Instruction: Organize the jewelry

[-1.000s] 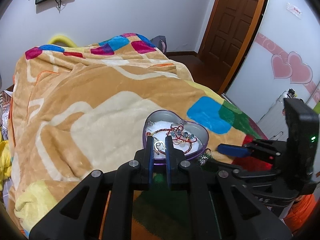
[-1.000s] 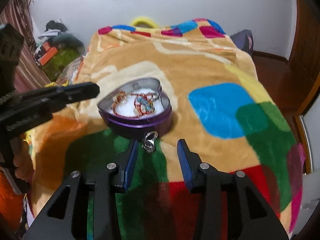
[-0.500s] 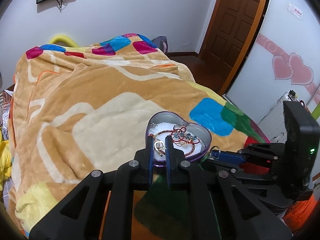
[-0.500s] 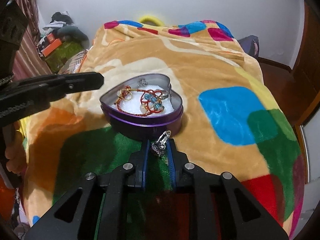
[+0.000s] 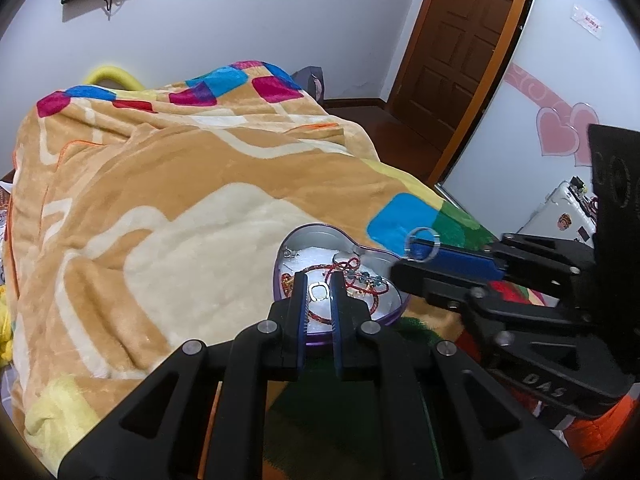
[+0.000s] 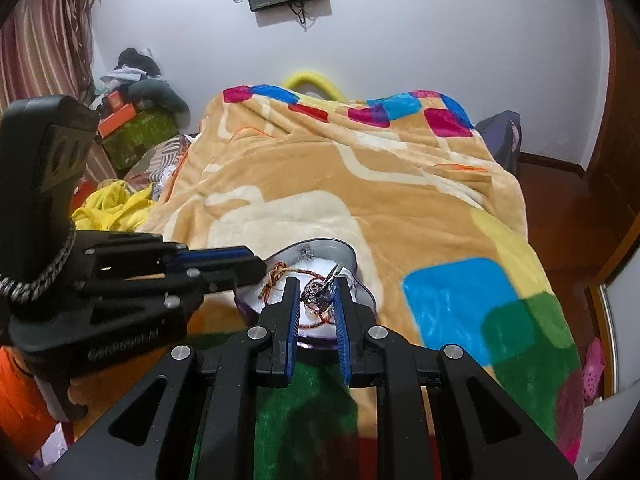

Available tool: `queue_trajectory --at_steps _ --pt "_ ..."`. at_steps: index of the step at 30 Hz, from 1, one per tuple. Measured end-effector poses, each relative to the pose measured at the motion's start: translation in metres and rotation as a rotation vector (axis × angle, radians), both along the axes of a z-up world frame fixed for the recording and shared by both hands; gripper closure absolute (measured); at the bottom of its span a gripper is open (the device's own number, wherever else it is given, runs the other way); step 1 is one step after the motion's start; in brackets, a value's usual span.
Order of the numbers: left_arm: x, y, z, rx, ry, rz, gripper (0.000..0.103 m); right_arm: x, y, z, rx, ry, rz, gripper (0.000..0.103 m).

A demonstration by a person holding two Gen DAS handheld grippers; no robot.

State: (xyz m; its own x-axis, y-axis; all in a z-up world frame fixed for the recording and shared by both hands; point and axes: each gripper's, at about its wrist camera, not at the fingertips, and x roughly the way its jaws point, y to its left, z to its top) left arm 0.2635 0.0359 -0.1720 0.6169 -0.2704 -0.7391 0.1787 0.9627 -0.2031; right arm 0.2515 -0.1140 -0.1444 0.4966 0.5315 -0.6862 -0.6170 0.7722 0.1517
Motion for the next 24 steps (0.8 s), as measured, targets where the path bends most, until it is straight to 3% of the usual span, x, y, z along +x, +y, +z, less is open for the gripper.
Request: queue_trajectory --at_steps 13,18,24 --pt "0.002 0.004 -0.004 -0.014 0.004 0.002 0.092 0.01 0.008 -0.022 -0.028 0.075 0.014 0.087" --pt "-0.004 0.009 0.002 -0.023 -0.006 0.027 0.084 0.007 0.006 -0.017 -0.037 0.073 -0.003 0.072" --pt "-0.018 0.018 0.023 -0.027 -0.05 0.06 0.08 -0.004 0.0 0.001 -0.027 0.033 -0.012 0.069"
